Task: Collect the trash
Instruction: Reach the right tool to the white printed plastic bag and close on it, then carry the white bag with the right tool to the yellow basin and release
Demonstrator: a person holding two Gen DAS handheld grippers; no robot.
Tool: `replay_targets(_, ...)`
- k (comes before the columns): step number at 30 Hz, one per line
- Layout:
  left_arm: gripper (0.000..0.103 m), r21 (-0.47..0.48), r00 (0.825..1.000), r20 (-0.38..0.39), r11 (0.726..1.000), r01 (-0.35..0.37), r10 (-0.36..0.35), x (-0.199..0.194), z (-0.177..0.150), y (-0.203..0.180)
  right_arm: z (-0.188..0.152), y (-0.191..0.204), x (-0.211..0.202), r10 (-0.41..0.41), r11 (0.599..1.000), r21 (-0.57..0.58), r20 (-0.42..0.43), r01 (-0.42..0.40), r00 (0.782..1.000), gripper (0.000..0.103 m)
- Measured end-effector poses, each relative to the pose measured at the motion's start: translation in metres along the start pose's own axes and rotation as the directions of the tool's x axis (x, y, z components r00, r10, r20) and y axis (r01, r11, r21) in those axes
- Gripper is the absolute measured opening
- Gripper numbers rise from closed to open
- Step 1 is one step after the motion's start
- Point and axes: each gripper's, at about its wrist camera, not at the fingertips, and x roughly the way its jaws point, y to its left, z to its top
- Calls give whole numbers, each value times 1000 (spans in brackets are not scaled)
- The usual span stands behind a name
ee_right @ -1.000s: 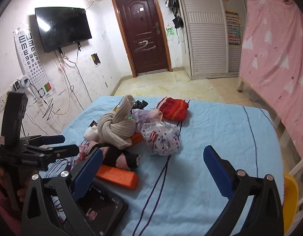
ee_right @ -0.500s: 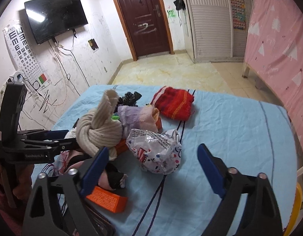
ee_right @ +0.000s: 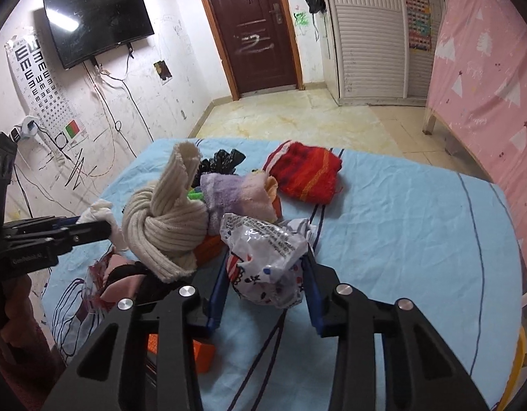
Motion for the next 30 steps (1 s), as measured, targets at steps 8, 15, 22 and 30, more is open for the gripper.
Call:
replay_targets(8,22,39,999,49,999,-25,23,-23,3,-15,-2,-5,-27,-18,1000,20,64,17,998,33)
replay_targets(15,22,129,998,60,992,-16,8,-31,17,-62,-13,-33,-70,-63,995,86,150,50,987,33)
replay_targets(22,22,225,999,22,973,43,-49,-30,34,-132,-38,-87,-124,-167,971,209,229,119,959,33)
replay_targets(30,22,397,996,-39,913,91,-82,-24,29,-230,-84,-153,-172,-323,909,349,242,229,915,33)
